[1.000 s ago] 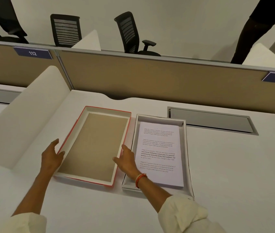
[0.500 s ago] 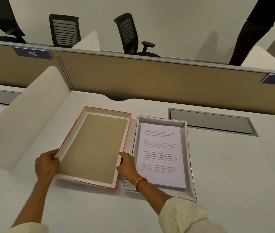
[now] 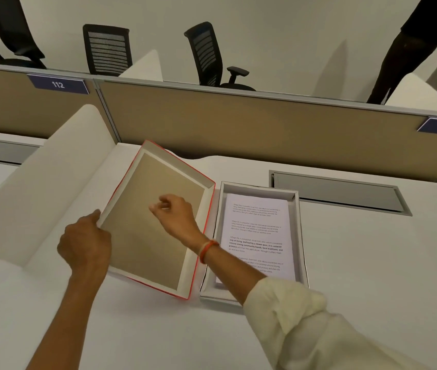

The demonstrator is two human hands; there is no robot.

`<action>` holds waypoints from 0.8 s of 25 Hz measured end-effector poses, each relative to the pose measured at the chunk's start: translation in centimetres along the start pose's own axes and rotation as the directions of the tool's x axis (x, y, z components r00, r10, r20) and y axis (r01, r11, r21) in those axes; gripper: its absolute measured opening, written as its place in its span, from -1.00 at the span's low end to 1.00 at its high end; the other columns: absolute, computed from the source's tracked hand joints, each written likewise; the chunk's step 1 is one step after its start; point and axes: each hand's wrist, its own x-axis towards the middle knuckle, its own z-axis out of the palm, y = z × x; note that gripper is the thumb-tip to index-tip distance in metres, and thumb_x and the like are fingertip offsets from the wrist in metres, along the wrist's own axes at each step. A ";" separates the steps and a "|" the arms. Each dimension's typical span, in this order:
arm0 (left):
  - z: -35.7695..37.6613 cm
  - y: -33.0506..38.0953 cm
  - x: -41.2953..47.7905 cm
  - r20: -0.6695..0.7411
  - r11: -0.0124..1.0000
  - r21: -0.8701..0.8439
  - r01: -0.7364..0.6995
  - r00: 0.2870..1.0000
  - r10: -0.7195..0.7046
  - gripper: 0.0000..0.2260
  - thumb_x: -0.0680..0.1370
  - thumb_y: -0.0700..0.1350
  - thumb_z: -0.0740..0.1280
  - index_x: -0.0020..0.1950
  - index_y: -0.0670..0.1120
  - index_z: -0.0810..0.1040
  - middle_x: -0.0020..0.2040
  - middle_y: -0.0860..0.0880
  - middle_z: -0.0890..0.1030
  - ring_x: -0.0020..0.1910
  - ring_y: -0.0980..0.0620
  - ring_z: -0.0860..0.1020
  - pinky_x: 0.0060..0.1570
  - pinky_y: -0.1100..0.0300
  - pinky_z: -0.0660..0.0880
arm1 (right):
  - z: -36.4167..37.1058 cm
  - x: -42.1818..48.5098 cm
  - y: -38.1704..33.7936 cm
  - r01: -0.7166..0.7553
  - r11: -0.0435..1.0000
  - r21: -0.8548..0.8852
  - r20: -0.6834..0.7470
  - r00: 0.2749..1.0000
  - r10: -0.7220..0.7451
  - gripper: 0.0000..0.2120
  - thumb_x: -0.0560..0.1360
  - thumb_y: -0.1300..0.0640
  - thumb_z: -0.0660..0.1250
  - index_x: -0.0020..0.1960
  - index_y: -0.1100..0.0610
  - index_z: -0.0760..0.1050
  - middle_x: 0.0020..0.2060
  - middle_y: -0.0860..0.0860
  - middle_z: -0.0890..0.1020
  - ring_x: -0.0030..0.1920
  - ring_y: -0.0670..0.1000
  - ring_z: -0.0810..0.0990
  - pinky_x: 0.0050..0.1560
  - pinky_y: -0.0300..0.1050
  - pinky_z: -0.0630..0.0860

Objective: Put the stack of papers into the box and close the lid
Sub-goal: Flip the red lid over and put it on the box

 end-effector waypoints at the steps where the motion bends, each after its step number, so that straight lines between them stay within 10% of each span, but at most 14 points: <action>1: -0.3 0.7 -0.5 -0.016 1.000 0.024 -0.008 1.000 0.009 -0.66 0.50 -0.38 0.28 0.25 -0.19 0.59 -0.06 -0.35 0.65 -0.20 -0.37 0.59 -0.25 -0.02 0.48 | 0.2 0.5 -1.5 -0.013 0.999 0.045 0.009 1.000 0.013 -0.47 0.50 -0.10 0.30 0.32 0.23 0.44 0.16 0.17 0.60 0.12 0.13 0.62 0.20 0.01 0.56; 6: -1.4 4.2 -3.4 -0.043 0.973 0.174 -0.155 0.985 0.165 -0.76 0.57 -0.28 0.27 0.22 -0.24 0.55 -0.21 -0.30 0.63 -0.34 -0.30 0.58 -0.31 0.00 0.51 | 0.8 1.9 -6.2 -0.080 0.978 0.194 0.050 0.996 0.071 -0.60 0.47 -0.07 0.37 -0.20 0.31 0.51 -0.26 0.24 0.64 -0.16 0.22 0.70 -0.05 0.14 0.66; 14: -4.1 6.6 -6.3 0.027 0.968 0.087 -0.237 0.971 0.235 -0.68 0.58 -0.23 0.28 0.33 -0.19 0.52 0.03 -0.28 0.67 -0.17 -0.33 0.64 -0.19 -0.08 0.57 | -1.2 1.7 -7.0 -0.082 0.940 0.330 -0.019 0.995 0.094 -0.79 0.41 0.37 0.41 0.04 0.35 0.55 0.07 0.26 0.64 0.07 0.25 0.64 -0.02 0.12 0.65; 20: -5.9 5.8 -2.8 0.104 0.911 -0.381 -0.159 0.972 0.213 -0.63 0.59 0.07 0.26 0.27 -0.11 0.58 0.21 -0.14 0.64 0.18 -0.16 0.60 0.27 -0.07 0.46 | -5.9 -0.4 -6.0 -0.096 0.926 0.364 -0.091 0.986 0.138 -0.78 0.44 0.37 0.39 0.07 0.38 0.54 0.12 0.24 0.63 0.08 0.23 0.64 0.00 0.04 0.64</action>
